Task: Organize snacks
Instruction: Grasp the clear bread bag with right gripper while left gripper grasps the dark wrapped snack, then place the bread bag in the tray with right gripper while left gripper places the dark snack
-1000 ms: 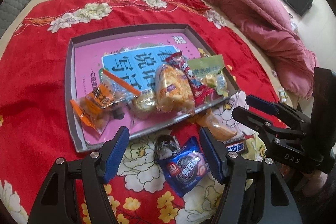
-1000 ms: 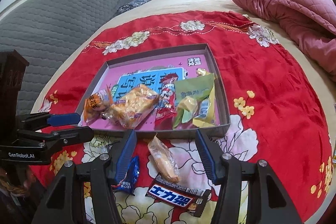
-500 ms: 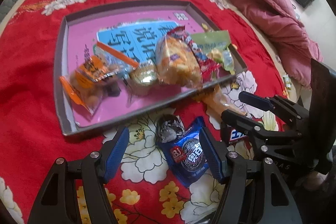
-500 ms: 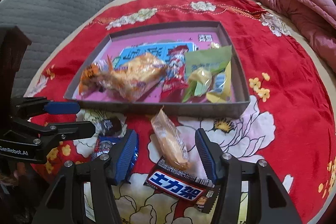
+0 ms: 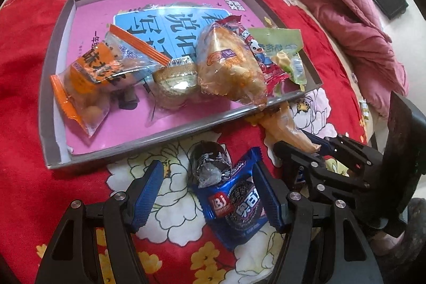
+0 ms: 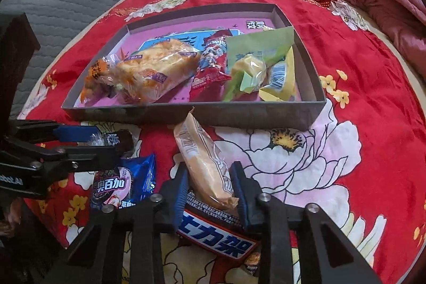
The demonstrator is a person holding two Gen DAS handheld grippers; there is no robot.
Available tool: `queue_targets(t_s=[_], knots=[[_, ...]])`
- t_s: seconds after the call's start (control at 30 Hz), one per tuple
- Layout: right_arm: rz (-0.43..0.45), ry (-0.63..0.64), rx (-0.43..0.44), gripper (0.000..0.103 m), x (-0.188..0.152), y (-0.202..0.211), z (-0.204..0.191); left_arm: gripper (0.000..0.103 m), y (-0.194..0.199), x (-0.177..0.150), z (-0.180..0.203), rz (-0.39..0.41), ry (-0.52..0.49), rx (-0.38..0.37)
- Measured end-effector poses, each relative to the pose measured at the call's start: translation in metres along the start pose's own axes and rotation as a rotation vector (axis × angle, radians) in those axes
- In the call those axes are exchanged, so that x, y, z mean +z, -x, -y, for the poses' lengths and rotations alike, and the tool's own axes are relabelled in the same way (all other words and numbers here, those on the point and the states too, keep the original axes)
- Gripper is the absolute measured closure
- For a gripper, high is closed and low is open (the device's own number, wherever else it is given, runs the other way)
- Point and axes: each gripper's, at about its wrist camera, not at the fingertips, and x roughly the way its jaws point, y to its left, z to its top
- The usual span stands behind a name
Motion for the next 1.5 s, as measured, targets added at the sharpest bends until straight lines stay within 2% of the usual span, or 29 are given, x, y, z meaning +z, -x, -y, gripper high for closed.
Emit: queue_targets(t_s=[0.13,0.2,0.27,0.3,0.33,0.53,0.63,0.87,1.07,1.13,1.27,1.5], knots=[[0.004,0.003,0.011,0.078,0.0,0.001,0.001,0.034,-0.006,0.001,-0.004,0.003,0.028,-0.012],[0.005,0.009,0.009,0.078,0.0,0.001,-0.001,0.043,-0.007,0.003,-0.006,0.011,0.031,-0.006],[0.005,0.016,0.006,0.079,0.0,0.002,-0.002,0.056,-0.006,0.004,-0.007,0.01,0.021,-0.006],[0.006,0.018,0.005,0.08,0.0,0.004,-0.003,0.067,-0.007,0.005,-0.007,0.005,0.013,-0.007],[0.008,0.022,0.005,0.081,0.001,0.006,-0.003,0.074,-0.008,0.006,-0.008,0.001,0.012,-0.018],[0.037,0.026,0.022,0.082,0.005,0.021,-0.005,0.074,-0.005,0.005,-0.001,-0.001,-0.019,-0.012],[0.053,0.027,0.051,0.082,0.008,0.028,-0.008,0.074,0.006,0.005,-0.003,0.005,-0.008,-0.046],[0.113,0.021,0.097,0.082,0.018,0.044,-0.014,0.074,0.051,0.013,-0.013,0.107,0.042,-0.107],[0.146,-0.014,0.1,0.082,0.028,0.05,-0.007,0.074,0.077,0.022,-0.033,0.202,0.075,-0.082],[0.156,-0.022,0.095,0.082,0.03,0.051,-0.005,0.074,0.079,0.025,-0.041,0.218,0.077,-0.046],[0.182,-0.046,0.083,0.082,0.038,0.054,0.002,0.074,0.071,0.028,-0.052,0.214,0.112,-0.07],[0.217,-0.098,0.053,0.082,0.053,0.053,0.019,0.074,0.054,0.032,-0.051,0.216,0.102,-0.03]])
